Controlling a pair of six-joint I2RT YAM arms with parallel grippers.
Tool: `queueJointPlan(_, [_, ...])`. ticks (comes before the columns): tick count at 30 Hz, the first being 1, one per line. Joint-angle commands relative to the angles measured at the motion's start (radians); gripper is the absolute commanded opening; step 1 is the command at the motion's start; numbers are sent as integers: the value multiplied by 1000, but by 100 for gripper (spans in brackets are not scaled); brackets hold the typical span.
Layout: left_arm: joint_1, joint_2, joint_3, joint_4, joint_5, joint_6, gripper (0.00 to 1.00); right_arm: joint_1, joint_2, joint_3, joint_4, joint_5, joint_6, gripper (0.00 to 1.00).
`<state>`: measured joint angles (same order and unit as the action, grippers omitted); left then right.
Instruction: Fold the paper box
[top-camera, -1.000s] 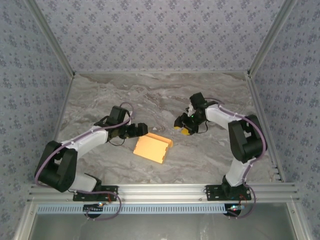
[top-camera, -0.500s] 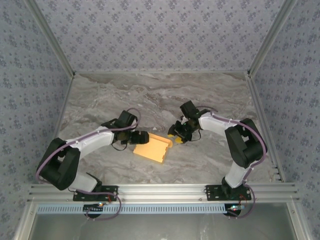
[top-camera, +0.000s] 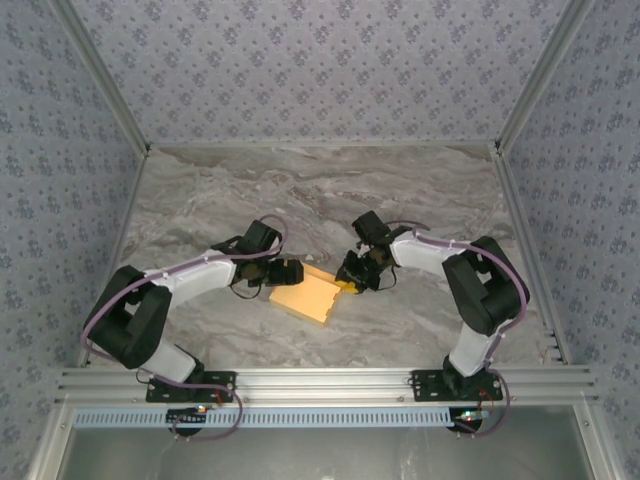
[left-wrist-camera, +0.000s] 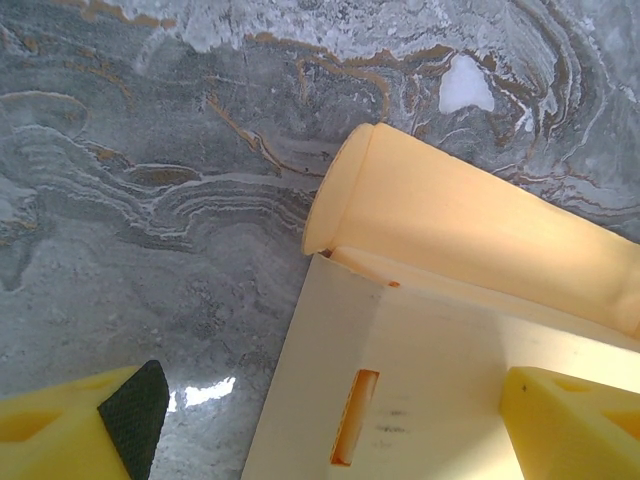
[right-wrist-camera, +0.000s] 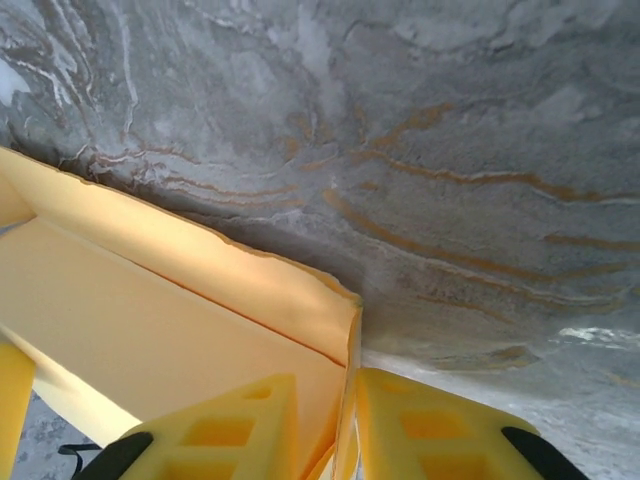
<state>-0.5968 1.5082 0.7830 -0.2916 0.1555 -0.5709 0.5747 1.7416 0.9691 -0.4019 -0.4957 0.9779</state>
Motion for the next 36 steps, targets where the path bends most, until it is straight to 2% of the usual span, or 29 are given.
queueJointPlan(1, [-5, 35, -11, -81, -71, -12, 88, 3, 24, -7, 25, 32, 12, 19])
queueJointPlan(5, [-1, 38, 0, -48, -5, -5, 89, 2, 41, -2, 61, 30, -4, 13])
queueJointPlan(12, [24, 7, 7, 36, 113, -32, 90, -10, 18, 20, 121, 1, -115, 9])
queueJointPlan(23, [73, -59, 9, 100, 146, -66, 91, -65, -36, 48, 225, -87, -378, 6])
queueJointPlan(28, [86, -145, -26, 172, 157, -73, 94, -102, -60, 41, 274, -110, -443, 6])
queueJointPlan(36, [124, -235, -59, 178, 147, -63, 98, -126, -75, 46, 317, -119, -565, 7])
